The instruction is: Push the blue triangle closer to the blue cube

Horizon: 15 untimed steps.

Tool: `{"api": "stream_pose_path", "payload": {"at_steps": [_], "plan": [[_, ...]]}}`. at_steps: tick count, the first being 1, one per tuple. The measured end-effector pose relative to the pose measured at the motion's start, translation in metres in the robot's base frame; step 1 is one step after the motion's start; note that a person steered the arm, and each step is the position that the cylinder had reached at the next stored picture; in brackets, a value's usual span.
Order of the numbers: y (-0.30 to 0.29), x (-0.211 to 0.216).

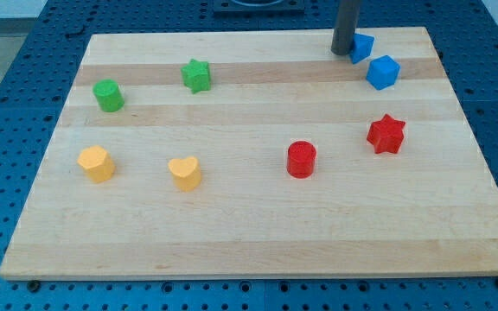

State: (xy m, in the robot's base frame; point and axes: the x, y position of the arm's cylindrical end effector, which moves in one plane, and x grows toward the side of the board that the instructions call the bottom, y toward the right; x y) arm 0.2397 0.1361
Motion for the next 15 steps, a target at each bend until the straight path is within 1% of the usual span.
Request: {"api": "stream_pose_path", "payload": {"at_steps": [1, 2, 4, 5, 6, 7, 8, 11, 14, 15], "plan": [[0.000, -0.024], [0.017, -0.031], [0.044, -0.012], [0.045, -0.004], [0.045, -0.013], [0.045, -0.040], [0.041, -0.038], [0.030, 0.009], [0.030, 0.009], [0.022, -0.008]]}}
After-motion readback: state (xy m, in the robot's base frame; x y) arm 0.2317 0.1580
